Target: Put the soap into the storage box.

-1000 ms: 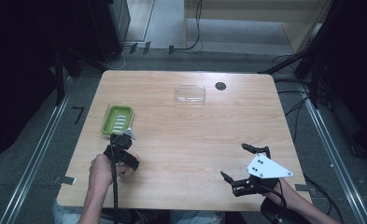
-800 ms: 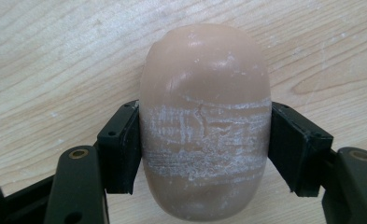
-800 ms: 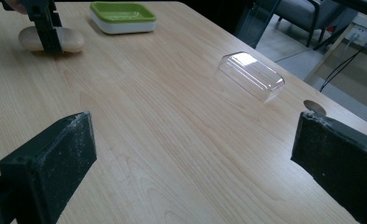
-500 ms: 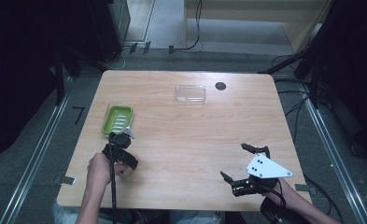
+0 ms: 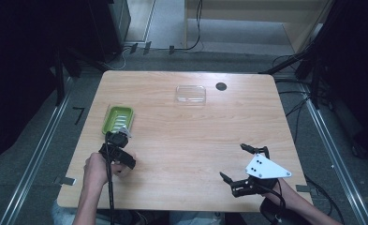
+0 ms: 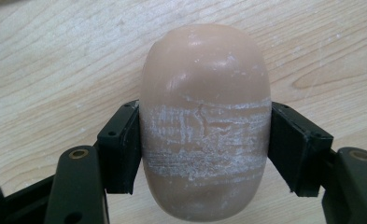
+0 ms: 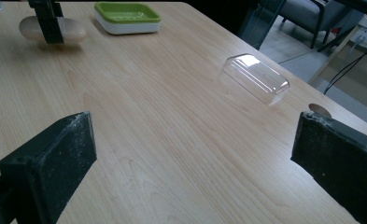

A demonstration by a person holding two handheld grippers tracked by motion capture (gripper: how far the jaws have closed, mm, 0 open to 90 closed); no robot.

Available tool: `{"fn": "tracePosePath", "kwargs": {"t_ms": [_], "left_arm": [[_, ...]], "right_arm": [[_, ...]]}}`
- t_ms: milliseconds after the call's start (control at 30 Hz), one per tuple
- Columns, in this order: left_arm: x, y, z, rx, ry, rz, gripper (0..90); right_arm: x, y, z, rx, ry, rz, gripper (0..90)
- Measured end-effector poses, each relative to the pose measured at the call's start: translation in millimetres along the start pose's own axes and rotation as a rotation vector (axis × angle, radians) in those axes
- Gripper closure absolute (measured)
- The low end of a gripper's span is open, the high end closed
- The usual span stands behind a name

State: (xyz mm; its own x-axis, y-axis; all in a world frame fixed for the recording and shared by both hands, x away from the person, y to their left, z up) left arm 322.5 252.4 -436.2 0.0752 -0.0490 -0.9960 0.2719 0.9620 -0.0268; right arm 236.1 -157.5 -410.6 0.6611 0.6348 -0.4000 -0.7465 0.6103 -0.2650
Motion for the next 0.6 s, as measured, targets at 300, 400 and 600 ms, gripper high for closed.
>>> {"fn": "tracePosePath", "kwargs": {"t_ms": [300, 400, 600], "left_arm": [[-13.7, 10.4, -2.7, -0.022, -0.014, 0.006, 33.8], [-17.4, 13.1, -2.8, -0.032, -0.015, 0.017, 33.8], [-18.7, 14.5, 1.6, -0.036, -0.014, 0.025, 33.8]], "right_arm": [[3.3, 0.2, 1.2, 0.004, -0.001, 0.009, 0.0], [3.4, -0.3, 1.2, 0.003, -0.007, 0.011, 0.0], [4.6, -0.8, 1.1, 0.0, -0.007, 0.016, 0.0]]}}
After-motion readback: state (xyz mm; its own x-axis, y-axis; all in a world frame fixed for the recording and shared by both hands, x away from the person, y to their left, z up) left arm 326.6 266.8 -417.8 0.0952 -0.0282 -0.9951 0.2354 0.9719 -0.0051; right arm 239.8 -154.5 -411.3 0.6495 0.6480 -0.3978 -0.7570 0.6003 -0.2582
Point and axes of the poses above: each handheld gripper's, and its own axes: x roughly forward along the jaws, z roughly out of its top, y roughly to its left, the point moved 1 cm from there along x, roughly forward along the jaws, and after that the axes turned 4 degrees about -x, right-handed, at the moved point
